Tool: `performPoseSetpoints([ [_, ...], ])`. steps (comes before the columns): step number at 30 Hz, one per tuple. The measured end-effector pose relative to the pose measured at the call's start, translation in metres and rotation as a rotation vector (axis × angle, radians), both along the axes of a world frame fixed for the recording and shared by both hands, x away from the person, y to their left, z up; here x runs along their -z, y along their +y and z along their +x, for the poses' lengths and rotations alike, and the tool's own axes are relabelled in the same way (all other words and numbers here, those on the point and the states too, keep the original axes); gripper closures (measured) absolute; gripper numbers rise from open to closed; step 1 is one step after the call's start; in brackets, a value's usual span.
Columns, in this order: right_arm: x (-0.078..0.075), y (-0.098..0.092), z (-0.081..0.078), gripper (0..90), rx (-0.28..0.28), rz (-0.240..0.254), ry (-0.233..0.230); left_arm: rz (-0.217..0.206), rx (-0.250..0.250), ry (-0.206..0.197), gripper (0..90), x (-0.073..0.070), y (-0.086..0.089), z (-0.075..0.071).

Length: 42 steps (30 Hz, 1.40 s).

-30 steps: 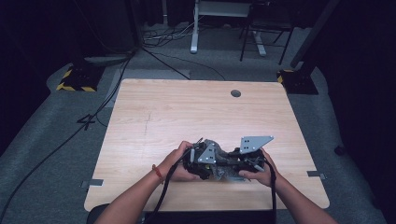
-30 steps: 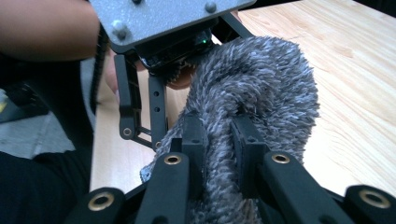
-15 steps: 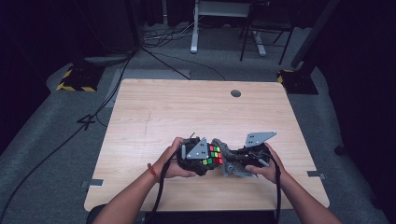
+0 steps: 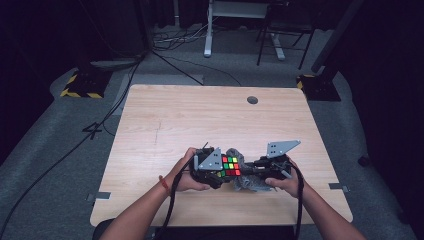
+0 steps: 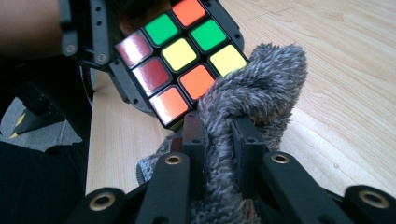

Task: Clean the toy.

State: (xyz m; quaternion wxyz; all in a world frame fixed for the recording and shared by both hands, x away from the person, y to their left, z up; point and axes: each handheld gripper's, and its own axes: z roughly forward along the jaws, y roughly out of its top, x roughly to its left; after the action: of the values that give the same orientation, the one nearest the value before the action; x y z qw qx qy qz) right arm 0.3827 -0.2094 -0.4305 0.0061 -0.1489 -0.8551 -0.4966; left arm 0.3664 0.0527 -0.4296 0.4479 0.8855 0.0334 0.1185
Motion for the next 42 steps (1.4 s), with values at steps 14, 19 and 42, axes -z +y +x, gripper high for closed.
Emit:
performPoseSetpoints([
  [14,-0.016,0.006,-0.016,78.7,-0.008,-0.014,-0.109,0.032,0.006,0.017,33.1,0.002,-0.002,0.001],
  [19,-0.015,0.007,-0.016,78.8,0.011,-0.026,-0.113,0.003,0.001,-0.003,33.4,-0.004,0.001,-0.001],
  [42,-0.014,0.002,-0.015,78.9,0.046,0.016,-0.157,0.014,0.063,0.007,33.4,-0.01,-0.003,-0.011],
])
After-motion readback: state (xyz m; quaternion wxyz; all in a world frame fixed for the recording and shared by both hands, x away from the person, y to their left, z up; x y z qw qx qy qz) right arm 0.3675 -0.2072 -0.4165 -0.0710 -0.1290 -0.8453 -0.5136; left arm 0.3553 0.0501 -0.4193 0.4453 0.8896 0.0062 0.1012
